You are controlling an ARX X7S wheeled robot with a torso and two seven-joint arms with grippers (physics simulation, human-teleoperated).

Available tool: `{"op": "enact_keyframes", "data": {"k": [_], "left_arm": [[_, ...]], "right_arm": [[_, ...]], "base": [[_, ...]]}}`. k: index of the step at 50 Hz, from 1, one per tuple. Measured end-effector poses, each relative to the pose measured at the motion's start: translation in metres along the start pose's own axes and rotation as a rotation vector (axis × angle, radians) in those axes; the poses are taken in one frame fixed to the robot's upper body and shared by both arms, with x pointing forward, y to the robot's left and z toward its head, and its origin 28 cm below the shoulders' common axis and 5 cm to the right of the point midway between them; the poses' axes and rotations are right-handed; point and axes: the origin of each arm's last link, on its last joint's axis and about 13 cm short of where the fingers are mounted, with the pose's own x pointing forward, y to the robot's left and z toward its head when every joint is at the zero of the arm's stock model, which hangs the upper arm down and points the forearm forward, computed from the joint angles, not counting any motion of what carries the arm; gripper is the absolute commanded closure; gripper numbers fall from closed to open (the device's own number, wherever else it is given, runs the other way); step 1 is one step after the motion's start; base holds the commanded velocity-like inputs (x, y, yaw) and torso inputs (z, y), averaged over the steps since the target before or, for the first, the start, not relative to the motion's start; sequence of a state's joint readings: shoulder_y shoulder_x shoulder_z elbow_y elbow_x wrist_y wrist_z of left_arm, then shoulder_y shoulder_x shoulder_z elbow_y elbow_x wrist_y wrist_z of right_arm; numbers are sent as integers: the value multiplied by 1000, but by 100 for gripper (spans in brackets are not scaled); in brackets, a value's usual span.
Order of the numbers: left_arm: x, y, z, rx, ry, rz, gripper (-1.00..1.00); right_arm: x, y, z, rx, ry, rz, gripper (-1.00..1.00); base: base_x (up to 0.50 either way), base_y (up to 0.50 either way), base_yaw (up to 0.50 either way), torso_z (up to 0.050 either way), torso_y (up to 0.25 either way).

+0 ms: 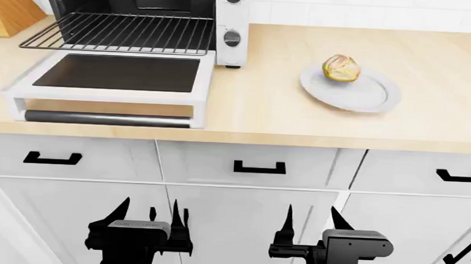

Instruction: Place the scone on the rack of the toaster oven.

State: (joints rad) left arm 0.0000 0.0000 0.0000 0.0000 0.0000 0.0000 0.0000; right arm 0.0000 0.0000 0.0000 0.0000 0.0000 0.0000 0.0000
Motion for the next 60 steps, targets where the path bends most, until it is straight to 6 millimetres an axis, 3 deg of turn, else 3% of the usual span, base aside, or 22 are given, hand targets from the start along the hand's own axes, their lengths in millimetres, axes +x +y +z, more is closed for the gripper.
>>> {"op": "enact_keyframes", "data": {"k": [34, 60], "left_arm": [[-5, -1, 2, 19, -40, 3, -100], [-11, -2, 1, 31, -60, -48, -100]], "right_arm": [[-4, 10, 2, 2, 2, 72, -100], [-5, 11, -1, -6, 23, 72, -100]], "base": [[0, 0, 0, 0, 0], [0, 0, 0, 50, 0]]}}
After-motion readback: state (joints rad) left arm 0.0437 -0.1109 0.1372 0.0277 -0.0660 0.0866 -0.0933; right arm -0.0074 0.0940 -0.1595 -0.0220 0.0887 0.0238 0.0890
